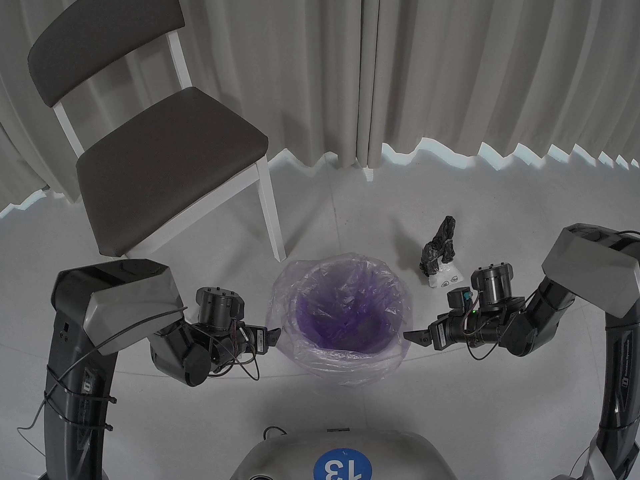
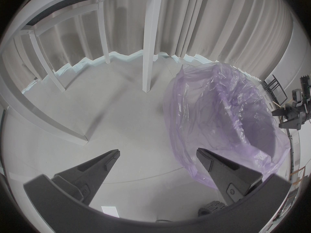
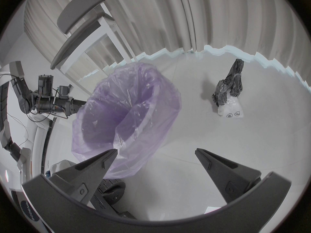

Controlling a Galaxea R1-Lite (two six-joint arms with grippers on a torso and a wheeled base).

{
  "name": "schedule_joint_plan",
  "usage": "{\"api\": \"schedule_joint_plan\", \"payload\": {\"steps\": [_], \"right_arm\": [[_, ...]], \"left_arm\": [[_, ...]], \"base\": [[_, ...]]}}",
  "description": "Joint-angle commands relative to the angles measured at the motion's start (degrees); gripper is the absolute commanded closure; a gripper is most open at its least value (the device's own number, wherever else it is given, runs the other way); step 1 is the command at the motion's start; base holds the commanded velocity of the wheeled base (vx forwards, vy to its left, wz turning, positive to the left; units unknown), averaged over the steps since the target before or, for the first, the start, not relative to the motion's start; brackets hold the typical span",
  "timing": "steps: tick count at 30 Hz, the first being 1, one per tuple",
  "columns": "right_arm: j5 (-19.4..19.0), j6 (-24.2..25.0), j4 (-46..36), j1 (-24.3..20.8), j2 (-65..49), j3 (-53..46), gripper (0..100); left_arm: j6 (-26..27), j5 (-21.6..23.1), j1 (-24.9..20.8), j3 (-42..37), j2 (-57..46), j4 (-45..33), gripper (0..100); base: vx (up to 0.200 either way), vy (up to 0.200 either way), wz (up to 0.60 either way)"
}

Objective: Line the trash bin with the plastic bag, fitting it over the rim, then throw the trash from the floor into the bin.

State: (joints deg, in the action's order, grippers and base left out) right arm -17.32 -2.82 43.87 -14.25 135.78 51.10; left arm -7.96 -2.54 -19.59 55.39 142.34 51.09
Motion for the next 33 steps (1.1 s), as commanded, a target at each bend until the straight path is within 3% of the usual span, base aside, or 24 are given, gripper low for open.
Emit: {"api": "schedule_joint_plan", "payload": {"steps": [1, 12, 18, 33], "right_arm": [[0.01, -0.35, -0.19, -0.08, 2.12, 0.05, 0], [0.01, -0.35, -0.46, 0.01, 3.35, 0.58, 0], [0.01, -0.35, -1.33, -0.25, 6.60, 5.67, 0], [-0.08, -2.02, -19.09, 0.10, 10.21, 21.14, 0]], "left_arm": [[-0.04, -0.10, -0.01, -0.02, -0.48, 0.06, 0], [0.05, -0.10, -0.27, 0.33, -0.39, -0.03, 0], [0.14, -0.10, -0.62, 2.00, 0.13, -1.52, 0], [1.10, -0.10, -1.15, 11.67, 1.63, -13.12, 0]], "base": [[0.000, 0.000, 0.00], [0.000, 0.000, 0.00], [0.000, 0.000, 0.00], [0.000, 0.000, 0.00]]}}
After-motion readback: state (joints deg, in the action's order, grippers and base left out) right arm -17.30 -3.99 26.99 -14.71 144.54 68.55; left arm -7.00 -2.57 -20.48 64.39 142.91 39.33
